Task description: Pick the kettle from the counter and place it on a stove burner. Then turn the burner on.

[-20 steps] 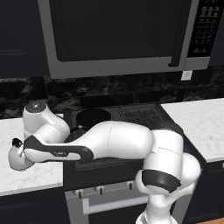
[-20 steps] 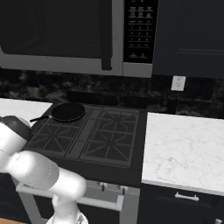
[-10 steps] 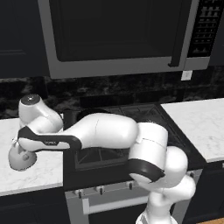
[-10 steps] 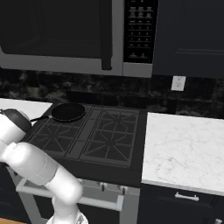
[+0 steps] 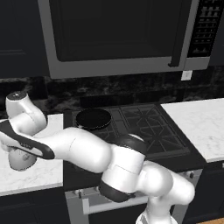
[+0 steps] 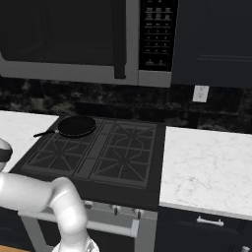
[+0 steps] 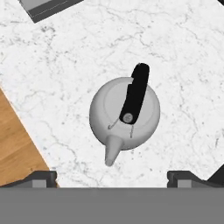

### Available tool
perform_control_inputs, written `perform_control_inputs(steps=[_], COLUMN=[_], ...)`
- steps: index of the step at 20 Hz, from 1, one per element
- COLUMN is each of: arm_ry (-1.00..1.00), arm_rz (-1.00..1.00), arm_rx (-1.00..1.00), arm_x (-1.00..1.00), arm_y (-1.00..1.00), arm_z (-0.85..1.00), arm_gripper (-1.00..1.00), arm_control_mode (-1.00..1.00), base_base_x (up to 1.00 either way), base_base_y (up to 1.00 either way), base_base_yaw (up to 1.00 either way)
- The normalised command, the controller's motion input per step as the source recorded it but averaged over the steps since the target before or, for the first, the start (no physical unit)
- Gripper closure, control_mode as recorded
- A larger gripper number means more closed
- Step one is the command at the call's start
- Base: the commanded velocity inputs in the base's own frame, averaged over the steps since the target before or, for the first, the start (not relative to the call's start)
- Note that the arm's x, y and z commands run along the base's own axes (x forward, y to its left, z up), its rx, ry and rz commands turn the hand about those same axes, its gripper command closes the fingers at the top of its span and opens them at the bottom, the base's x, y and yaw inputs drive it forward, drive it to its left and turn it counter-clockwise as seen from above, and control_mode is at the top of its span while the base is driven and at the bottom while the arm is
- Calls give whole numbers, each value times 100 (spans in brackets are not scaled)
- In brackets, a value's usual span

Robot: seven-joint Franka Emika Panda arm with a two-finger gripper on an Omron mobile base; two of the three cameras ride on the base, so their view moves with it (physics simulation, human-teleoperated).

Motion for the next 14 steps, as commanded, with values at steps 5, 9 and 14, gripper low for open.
perform_control_inputs(steps=[5, 9, 14], arm_ry=[0, 0, 0], arm_rz=[0, 0, 0], arm_rx=[0, 0, 0], arm_x=[20, 23, 26], arm_y=[17, 14, 15], arm_z=[-27, -31, -38], arm_gripper=[-100, -100, -100], arm_control_mode=[-100, -100, -100], base_base_x=[0, 0, 0], base_base_y=[0, 0, 0], base_base_yaw=[0, 0, 0])
